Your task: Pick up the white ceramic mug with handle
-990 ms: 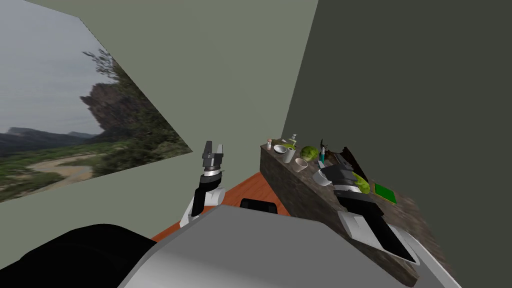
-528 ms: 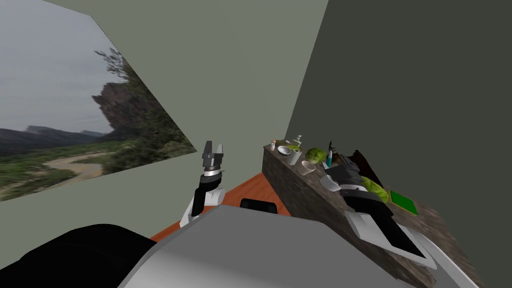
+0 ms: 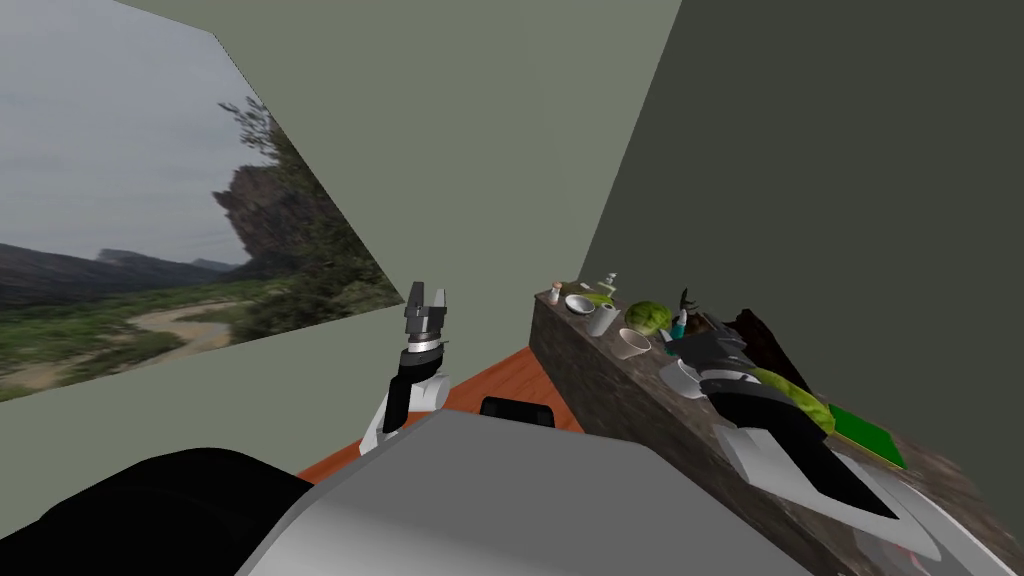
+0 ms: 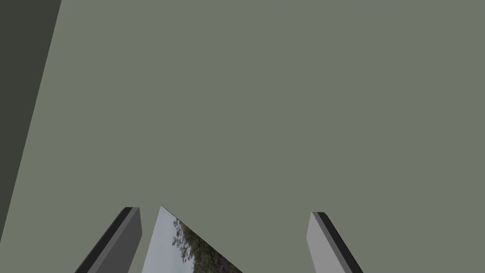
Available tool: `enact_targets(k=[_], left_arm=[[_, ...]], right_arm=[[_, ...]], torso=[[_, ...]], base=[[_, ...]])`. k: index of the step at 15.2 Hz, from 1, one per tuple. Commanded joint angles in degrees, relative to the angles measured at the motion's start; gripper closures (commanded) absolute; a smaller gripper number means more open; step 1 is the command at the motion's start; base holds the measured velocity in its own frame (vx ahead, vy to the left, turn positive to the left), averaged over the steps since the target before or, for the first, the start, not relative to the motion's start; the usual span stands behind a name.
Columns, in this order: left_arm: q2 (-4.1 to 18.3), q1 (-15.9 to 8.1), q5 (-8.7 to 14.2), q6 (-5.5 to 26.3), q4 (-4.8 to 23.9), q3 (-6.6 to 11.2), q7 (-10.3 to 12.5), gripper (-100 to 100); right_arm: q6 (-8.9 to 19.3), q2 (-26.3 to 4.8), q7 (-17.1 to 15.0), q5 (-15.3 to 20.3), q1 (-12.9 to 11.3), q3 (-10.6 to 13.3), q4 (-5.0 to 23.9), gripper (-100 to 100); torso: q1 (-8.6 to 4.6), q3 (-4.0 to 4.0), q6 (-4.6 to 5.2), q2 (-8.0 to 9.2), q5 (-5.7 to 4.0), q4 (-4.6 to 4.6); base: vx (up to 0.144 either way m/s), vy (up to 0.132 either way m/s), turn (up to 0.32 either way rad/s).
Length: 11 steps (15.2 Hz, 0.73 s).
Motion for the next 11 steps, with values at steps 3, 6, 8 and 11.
enact_targets(k=[3,6,8,11], left_arm=[[0.0,0.0,0.0,0.0,0.0,0.0,0.0,0],[0.0,0.0,0.0,0.0,0.0,0.0,0.0,0],[0.0,0.0,0.0,0.0,0.0,0.0,0.0,0],[0.0,0.0,0.0,0.0,0.0,0.0,0.0,0]], right_arm=[[4.5,-1.7,-5.1,-1.5,0.2,-2.6,0.8,-100],[7.8,-3.1,-8.0,-2.9,0.2,-4.9,1.4,-100],[9.1,-3.1,-9.4,-2.9,0.2,-4.9,1.4,-100],[13.2,-4.4,-13.6,-4.4,0.3,-7.2,1.9,-100]], torso=[[0.04,-0.01,-0.03,-0.03,0.01,0.0],[0.0,0.0,-0.03,-0.01,0.0,0.0],[0.05,-0.02,-0.01,-0.05,0.01,-0.01],[0.0,-0.01,-0.03,-0.03,0.0,0.0]], base=[[0.04,0.052,0.101],[0.038,0.048,0.069],[0.033,0.044,0.034],[0.038,0.043,0.09]])
